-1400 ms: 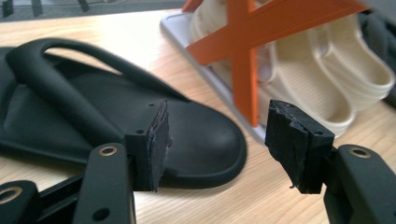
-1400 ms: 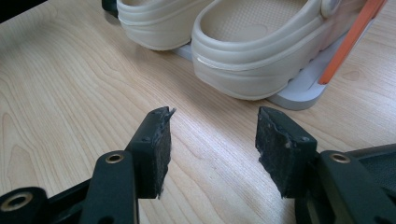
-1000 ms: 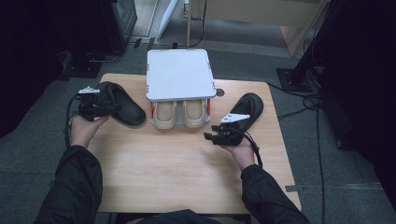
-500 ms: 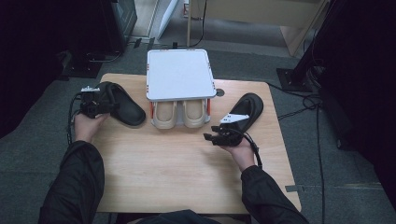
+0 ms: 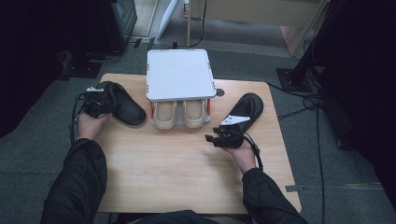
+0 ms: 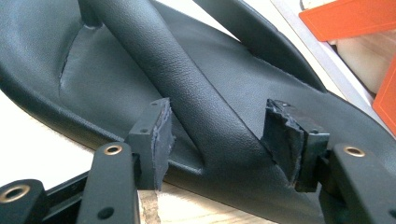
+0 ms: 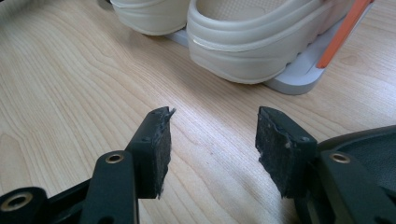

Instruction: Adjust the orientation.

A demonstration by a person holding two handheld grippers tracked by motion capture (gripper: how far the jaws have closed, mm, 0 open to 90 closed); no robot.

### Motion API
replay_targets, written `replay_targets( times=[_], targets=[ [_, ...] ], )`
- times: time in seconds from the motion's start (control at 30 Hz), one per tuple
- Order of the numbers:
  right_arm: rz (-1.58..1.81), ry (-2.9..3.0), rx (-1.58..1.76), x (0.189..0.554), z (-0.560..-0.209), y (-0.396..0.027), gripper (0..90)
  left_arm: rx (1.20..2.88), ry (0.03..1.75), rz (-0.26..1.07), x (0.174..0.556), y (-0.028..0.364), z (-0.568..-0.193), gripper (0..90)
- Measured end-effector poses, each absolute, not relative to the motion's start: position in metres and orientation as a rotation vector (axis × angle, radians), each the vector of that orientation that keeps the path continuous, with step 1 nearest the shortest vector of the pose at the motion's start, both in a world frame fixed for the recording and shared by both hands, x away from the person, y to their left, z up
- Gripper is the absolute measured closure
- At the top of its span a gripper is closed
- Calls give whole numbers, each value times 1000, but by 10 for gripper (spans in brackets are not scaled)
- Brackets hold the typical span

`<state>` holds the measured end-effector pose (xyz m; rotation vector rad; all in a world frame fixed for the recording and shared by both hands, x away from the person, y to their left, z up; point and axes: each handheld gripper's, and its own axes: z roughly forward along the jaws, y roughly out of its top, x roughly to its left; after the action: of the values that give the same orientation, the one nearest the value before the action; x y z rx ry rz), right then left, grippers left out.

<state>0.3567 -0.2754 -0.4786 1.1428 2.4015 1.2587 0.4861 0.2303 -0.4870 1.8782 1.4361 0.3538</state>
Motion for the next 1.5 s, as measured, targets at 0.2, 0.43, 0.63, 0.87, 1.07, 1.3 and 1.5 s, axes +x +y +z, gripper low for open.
replay_targets(
  times=[0.2,0.43,0.63,0.87,1.07,1.3,1.5],
  targets=[
    [1262,2397,1139,357,-478,-276,459,1870,1444,350,486,230,-486,460],
    [1262,2396,1135,356,-477,-276,459,1881,1435,329,484,231,-484,547],
    [1259,2400,1138,356,-478,-275,459,1875,1436,309,484,232,-484,587],
    [1252,2408,1142,356,-478,-274,458,1887,1418,286,483,231,-484,626],
    [1251,2409,1141,356,-479,-274,457,1903,1402,268,482,231,-482,657],
    [1254,2410,1141,356,-478,-274,457,1923,1390,268,481,230,-481,660],
    [1260,2408,1146,355,-479,-274,457,1917,1389,287,485,228,-479,589]
  ],
)
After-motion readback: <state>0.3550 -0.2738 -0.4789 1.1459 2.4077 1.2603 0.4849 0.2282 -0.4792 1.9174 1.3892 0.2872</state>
